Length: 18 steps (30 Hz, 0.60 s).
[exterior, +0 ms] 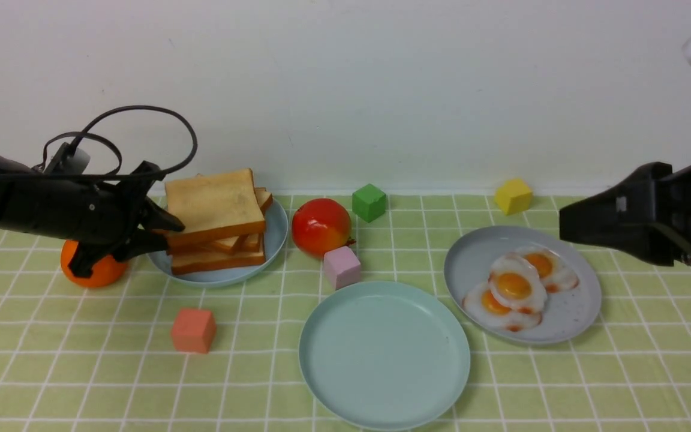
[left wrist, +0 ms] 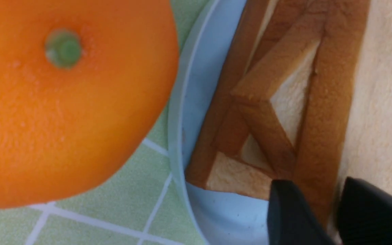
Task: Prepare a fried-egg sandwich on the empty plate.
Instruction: Use the left arm to grab a slice of bread
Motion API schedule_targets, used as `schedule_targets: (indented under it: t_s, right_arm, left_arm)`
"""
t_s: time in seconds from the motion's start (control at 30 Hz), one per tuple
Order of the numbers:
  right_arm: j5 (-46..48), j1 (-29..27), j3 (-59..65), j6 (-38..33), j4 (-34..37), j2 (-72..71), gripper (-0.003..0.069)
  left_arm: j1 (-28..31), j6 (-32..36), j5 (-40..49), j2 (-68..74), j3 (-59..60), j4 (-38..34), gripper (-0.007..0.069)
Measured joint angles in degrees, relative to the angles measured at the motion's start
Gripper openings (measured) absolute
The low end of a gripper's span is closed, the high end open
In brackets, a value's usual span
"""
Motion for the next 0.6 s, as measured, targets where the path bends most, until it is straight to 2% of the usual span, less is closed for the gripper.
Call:
schedule_targets:
  t_s: [0.03,0.17,0.43,0.6]
  right_arm:
    - [0.18,0.0,0.0,0.0,0.0,0.0,0.0241]
    - [1.33,0.0,0.0,0.0,0.0,0.0,0.0241]
    - [1.77,0.0,0.0,0.0,0.11,0.0,0.0241]
    - [2.08,0.0,0.0,0.0,-0.5,0.0,0.0241]
  left_arm:
    - [0.0,0.29,0.28,0.0,0.0,0.52,0.0143]
    - [0.0,0.44,0.71,0.0,-0.07,2.69,0.0048]
    - [0.0,1.02,4.34,-3.19,-0.07,4.92,0.0048]
    - [-1.57,5.05,7.04,-11.6,2.38,3.74,0.0048]
